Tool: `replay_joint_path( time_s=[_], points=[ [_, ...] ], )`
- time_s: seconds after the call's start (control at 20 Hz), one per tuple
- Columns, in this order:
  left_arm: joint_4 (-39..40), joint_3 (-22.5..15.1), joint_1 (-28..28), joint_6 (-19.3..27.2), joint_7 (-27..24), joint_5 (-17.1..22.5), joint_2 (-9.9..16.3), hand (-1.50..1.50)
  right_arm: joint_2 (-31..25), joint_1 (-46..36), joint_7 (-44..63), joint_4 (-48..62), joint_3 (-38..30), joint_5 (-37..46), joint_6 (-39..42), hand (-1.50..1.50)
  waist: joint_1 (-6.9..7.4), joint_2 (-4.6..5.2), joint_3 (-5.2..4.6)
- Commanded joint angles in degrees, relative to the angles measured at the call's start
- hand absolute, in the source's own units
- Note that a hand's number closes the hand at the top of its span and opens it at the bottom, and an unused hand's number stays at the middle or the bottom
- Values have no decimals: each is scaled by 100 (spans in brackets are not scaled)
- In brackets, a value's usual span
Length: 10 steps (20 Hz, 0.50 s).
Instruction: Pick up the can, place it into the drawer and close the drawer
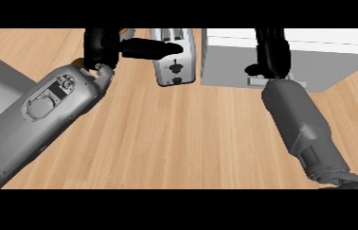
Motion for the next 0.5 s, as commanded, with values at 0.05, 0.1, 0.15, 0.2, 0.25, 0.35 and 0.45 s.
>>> replay_joint_path(
  time_s=[0.05,0.1,0.15,0.2,0.25,0.35,0.45],
  points=[
    [-331,-29,333,124,-53,-198,22,-150,-170,-693,-97,822,-209,-64,74,-150,94,89,39],
    [-362,19,427,-55,17,-165,237,-150,-33,-647,13,915,-169,35,-154,-150,93,86,37],
    [-343,80,384,-109,2,-94,183,-150,-193,-1046,92,898,-263,-47,128,-150,156,117,37],
    [-445,-10,557,-27,-117,-155,61,-150,-229,-803,-148,1015,-302,-100,-57,-150,177,144,41],
    [-426,85,414,-100,-11,-157,121,-150,-135,-973,-60,1102,-300,-83,-20,-150,92,115,39],
    [-319,103,524,-129,-109,-176,32,-150,-85,-1186,53,1167,-320,-68,-16,-150,72,133,37],
    [-596,89,718,-166,-126,-196,170,-150,-213,-1447,206,1272,-333,-30,231,-150,155,115,34]
  ],
)
